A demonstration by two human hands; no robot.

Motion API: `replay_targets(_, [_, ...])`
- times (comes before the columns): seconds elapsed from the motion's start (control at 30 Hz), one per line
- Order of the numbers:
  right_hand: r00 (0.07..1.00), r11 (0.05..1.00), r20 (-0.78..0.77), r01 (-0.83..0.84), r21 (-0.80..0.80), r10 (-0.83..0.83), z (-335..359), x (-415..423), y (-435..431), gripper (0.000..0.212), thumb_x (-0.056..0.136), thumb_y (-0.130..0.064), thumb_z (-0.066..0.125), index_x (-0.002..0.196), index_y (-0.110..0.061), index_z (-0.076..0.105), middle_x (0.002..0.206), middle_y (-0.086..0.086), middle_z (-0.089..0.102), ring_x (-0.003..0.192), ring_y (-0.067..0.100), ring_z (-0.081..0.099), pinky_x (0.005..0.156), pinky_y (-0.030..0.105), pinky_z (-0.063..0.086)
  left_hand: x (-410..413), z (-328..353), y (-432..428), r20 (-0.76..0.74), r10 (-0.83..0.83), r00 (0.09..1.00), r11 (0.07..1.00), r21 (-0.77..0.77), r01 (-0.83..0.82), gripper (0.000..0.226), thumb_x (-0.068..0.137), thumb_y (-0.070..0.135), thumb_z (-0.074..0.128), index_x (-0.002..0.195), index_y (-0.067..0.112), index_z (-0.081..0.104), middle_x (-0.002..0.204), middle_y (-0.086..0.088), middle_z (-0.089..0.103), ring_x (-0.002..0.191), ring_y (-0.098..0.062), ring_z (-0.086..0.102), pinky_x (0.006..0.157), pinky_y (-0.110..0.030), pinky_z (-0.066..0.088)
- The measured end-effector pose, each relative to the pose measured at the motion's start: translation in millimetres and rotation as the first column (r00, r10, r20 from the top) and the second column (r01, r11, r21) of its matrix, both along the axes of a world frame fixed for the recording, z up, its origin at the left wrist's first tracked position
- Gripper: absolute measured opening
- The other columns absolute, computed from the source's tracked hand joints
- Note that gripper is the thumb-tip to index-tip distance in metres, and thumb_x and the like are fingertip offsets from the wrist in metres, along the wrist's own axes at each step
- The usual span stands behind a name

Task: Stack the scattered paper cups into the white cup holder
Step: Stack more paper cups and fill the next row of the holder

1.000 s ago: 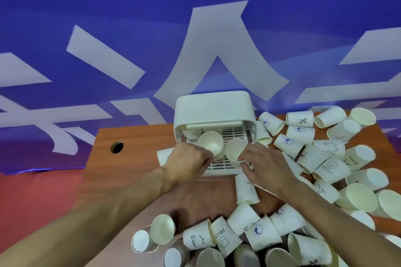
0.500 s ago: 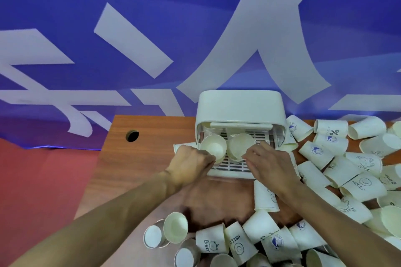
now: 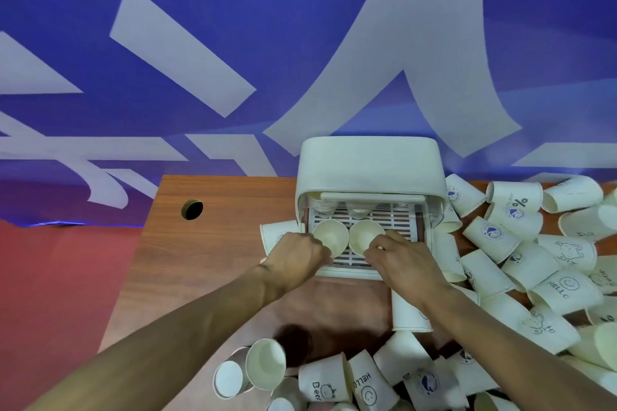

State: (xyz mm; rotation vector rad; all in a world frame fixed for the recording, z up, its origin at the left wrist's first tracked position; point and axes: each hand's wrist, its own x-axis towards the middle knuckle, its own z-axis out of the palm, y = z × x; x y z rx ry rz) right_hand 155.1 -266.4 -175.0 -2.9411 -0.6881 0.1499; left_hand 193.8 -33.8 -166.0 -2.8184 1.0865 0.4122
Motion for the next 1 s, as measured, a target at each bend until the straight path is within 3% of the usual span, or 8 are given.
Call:
replay_targets(0.17, [0.997,0.993,-0.033,0.063,-0.102,-0.067,-7,3,7,0.026,0.057,-0.013,0.088,0.069,-0.028,0.071,0.069,-0.011,0.062,0.074,0.014,0.06,0.043,0.021,0.021,5,-15,-1,-0.042,0.033,0.999,0.996,0.083,-0.029,0.028,0.1,0.037,0.046,0.099,0.019,0.067,0.095,-0.006,0.068,0.086,-0.029,0.063,0.064,-0.034,0.045])
replay_targets(0.43, [0.994,0.992,0.002,0.105,-0.065,-0.106,-11,3,10,0.022,0.063,-0.011,0.087,0.074,-0.023,0.073,0.074,-0.008,0.066,0.075,0.017,0.06,0.04,0.023,0.036,7,-19,-2,-0.022,0.005,1.0,0.996,0.093,-0.003,0.017,0.097,0.022,0.052,0.1,0.024,0.069,0.091,-0.002,0.069,0.082,-0.024,0.062,0.056,-0.032,0.036])
replay_targets(0.63, [0.991,0.988,-0.02,0.134,-0.079,-0.136,-9,1,13,0.024,0.062,-0.008,0.086,0.076,-0.022,0.074,0.076,-0.007,0.067,0.078,0.018,0.06,0.041,0.024,0.033,6,-20,-2,-0.049,-0.025,0.998,0.99,0.138,0.032,0.02,0.092,0.011,0.057,0.103,0.023,0.068,0.095,-0.001,0.069,0.087,-0.023,0.061,0.062,-0.034,0.049])
replay_targets(0.77, [0.987,0.98,-0.089,0.115,-0.161,-0.131,-4,1,16,0.017,0.078,-0.01,0.073,0.088,-0.023,0.071,0.087,-0.009,0.067,0.09,0.017,0.059,0.046,0.026,0.038,5,-14,6,-0.072,-0.03,0.997,0.999,0.02,0.032,0.019,0.095,0.022,0.054,0.112,0.017,0.057,0.103,-0.002,0.063,0.089,-0.025,0.062,0.065,-0.038,0.052])
replay_targets(0.87, [0.996,0.99,0.008,0.09,-0.107,-0.089,10,0,20,0.016,0.068,-0.008,0.078,0.073,-0.021,0.069,0.074,-0.006,0.064,0.068,0.018,0.062,0.041,0.027,0.042,3,-5,25,-0.025,-0.085,0.996,0.992,-0.099,0.082,0.028,0.09,0.014,0.051,0.118,0.016,0.052,0.11,-0.001,0.06,0.087,-0.027,0.061,0.066,-0.042,0.051])
replay_targets(1.0, [0.99,1.0,0.138,0.001,0.003,-0.002,32,-7,40,0.017,0.069,-0.009,0.072,0.066,-0.019,0.059,0.066,-0.003,0.056,0.055,0.02,0.055,0.039,0.026,0.03,3,10,68,0.05,0.034,0.998,0.95,-0.312,-0.017,0.01,0.088,0.015,0.054,0.09,0.017,0.064,0.082,-0.001,0.064,0.069,-0.027,0.06,0.054,-0.037,0.048])
